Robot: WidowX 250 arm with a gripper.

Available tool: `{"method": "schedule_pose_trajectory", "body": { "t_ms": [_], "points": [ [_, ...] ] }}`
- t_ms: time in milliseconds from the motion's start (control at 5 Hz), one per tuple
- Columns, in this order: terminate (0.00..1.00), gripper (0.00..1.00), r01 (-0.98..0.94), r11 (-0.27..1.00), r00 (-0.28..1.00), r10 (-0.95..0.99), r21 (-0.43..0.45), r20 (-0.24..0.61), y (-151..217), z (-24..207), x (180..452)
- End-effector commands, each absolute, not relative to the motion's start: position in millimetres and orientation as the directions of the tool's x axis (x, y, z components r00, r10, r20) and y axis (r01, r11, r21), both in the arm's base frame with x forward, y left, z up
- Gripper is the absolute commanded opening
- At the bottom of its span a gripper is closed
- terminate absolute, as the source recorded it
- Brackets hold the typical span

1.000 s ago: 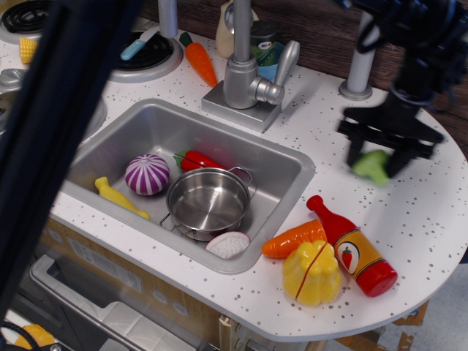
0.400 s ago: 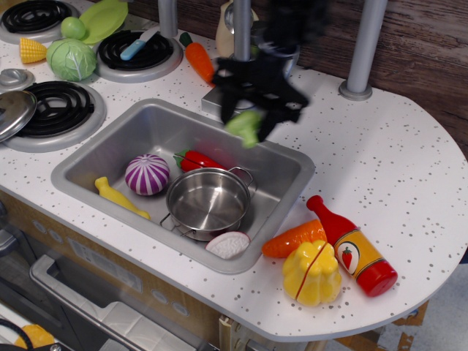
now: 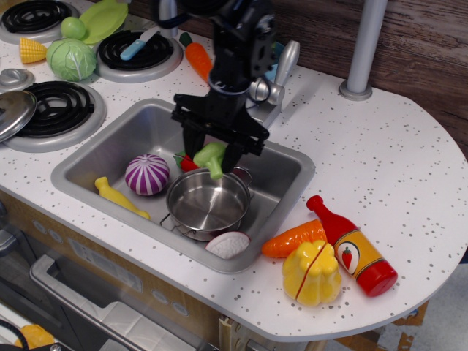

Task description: Put broccoli in pot or pan

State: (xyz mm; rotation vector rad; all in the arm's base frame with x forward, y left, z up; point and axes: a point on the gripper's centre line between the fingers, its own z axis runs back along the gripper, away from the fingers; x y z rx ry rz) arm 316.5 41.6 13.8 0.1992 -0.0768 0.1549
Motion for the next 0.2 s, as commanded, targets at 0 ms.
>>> {"method": "schedule_pose_trajectory", "body": {
  "t_ms": [0],
  "points": [
    [1.0, 1.0, -0.093, 0.98, 0.978, 0.056, 0.179, 0.199, 41.1, 24.3, 320.5]
  ]
}}
